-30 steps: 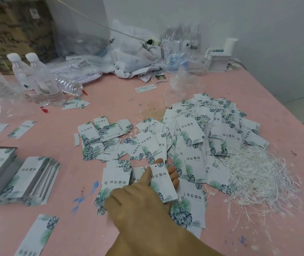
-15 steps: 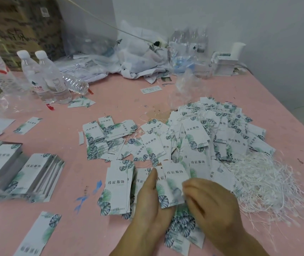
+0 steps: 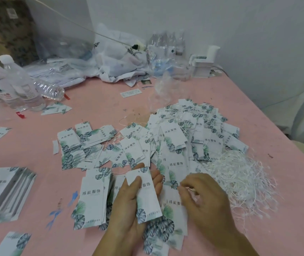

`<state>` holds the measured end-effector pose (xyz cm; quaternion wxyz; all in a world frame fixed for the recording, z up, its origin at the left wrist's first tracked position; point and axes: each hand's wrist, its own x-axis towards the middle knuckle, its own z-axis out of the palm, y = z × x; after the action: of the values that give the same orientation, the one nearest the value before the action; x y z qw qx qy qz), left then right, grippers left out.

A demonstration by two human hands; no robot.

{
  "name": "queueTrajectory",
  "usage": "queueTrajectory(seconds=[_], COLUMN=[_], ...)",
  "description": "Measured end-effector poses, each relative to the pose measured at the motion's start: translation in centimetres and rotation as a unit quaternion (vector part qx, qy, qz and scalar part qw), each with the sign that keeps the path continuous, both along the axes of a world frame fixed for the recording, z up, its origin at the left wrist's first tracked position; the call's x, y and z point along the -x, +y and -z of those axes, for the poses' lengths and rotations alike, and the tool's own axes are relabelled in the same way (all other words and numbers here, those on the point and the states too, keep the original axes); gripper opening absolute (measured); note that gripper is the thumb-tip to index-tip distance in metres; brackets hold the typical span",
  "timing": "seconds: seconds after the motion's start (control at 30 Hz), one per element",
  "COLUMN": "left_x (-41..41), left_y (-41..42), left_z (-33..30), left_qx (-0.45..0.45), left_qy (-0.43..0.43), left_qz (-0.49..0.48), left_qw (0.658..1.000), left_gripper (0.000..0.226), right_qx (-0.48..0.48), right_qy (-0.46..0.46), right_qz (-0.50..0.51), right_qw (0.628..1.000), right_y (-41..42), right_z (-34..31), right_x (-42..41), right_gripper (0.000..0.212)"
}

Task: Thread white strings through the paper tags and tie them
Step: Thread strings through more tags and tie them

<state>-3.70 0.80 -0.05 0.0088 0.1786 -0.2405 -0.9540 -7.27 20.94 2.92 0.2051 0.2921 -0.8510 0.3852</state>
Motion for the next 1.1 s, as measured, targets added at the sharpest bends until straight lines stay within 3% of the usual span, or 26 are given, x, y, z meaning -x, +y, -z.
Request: queueTrajectory(seconds=[0.07, 0.13, 0.23, 0.33, 0.5, 0.73, 0.8, 0.9, 1.0, 1.1], left_x=[1.5, 2.0, 1.9, 1.8, 1.8, 1.6, 1.7, 1.6, 1.3, 1.1], left_y=[3.1, 3.6, 3.1, 3.7, 3.5, 3.5, 3.4, 3.5, 3.5, 3.5], left_z=[-2.0, -2.0, -1.7, -1.8, -1.9, -2.1, -1.8, -2.1, -2.3, -2.2], left_qx=[0.008, 0.004, 0.009, -0.001, 0.025, 0.005, 0.003, -0.021, -0.056, -0.057], left_qy=[-0.032, -0.037, -0.028, -0.024, -0.034, -0.016, -0.015, -0.015, -0.006, 0.002], left_qz=[0.024, 0.013, 0.002, 0.008, -0.009, -0.004, 0.01, 0.044, 0.089, 0.113], left_qw=[0.999, 0.999, 1.0, 1.0, 0.999, 1.0, 1.0, 0.999, 0.994, 0.992], left_gripper=[0.038, 0.039, 0.04, 0.041, 0.038, 0.032, 0.028, 0.023, 0.015, 0.027], right_qx=[0.057, 0.043, -0.037, -0.103, -0.258, -0.265, -0.217, -0.042, 0.175, 0.335], right_qy=[-0.12, -0.203, -0.289, -0.374, -0.34, -0.333, -0.337, -0.383, -0.406, -0.367], right_qz=[0.142, 0.206, 0.182, 0.12, 0.087, 0.101, 0.107, 0.12, 0.129, 0.11], right_qw=[0.981, 0.956, 0.939, 0.914, 0.9, 0.899, 0.91, 0.915, 0.888, 0.861], right_y=[2.1, 5.0, 7.3, 6.5, 4.1, 3.5, 3.8, 4.5, 4.6, 3.1], right_z=[-0.3, -0.4, -1.0, -1.3, -0.3, -0.2, -0.2, -0.9, -1.8, -2.6], right_x=[1.5, 2.9, 3.9, 3.3, 2.7, 2.3, 2.4, 2.8, 3.3, 3.1], right_gripper=[0.007, 0.017, 0.027, 0.017, 0.006, 0.013, 0.015, 0.019, 0.02, 0.02])
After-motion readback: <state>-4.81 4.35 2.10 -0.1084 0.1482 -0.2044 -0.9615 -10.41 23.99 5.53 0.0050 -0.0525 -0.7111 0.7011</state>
